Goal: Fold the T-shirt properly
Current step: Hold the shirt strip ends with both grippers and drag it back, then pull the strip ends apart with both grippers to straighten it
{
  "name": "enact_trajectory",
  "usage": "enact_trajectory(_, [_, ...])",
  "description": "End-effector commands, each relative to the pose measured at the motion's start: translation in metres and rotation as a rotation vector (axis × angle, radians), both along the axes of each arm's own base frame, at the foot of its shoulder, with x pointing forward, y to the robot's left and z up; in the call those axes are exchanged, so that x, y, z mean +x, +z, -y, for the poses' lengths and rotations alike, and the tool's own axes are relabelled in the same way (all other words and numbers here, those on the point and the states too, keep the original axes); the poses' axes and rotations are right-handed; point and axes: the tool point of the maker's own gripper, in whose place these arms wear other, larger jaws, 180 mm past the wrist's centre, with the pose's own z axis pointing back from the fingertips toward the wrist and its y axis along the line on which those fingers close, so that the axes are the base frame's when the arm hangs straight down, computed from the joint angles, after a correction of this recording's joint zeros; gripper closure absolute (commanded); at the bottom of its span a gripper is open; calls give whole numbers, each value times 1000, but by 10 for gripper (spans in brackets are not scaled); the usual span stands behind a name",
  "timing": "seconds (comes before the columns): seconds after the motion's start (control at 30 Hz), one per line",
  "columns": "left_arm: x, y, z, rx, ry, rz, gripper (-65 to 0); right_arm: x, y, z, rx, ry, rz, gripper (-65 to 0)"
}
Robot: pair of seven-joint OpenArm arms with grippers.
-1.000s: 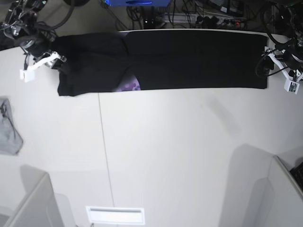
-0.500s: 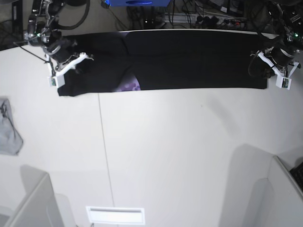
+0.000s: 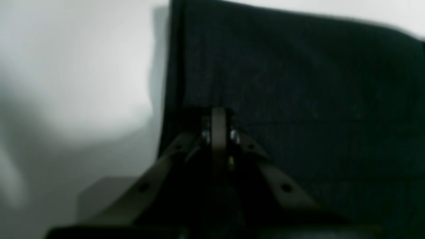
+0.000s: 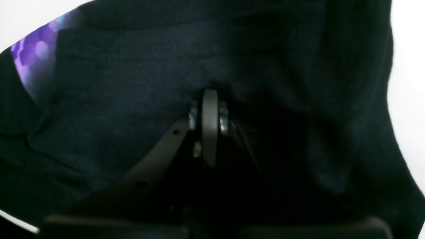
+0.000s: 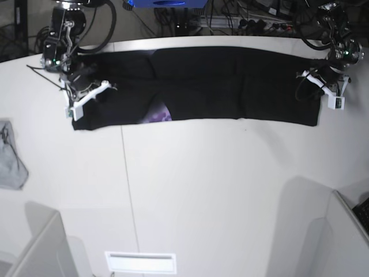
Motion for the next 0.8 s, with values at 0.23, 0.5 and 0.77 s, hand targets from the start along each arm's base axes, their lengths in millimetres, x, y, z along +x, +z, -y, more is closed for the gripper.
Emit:
enact_trajectory(0.23, [43,1,-12,105,2,-47,0,46,-15,30,-45,-30,-32,0])
enact_trajectory(0.5, [84,36,-18,166,4,-18,0,75,12,30,-51,-26,55,0])
enact_trajectory(0.77, [91,104,-26,260,17,98,0,90,84,21,-107,20,270,0])
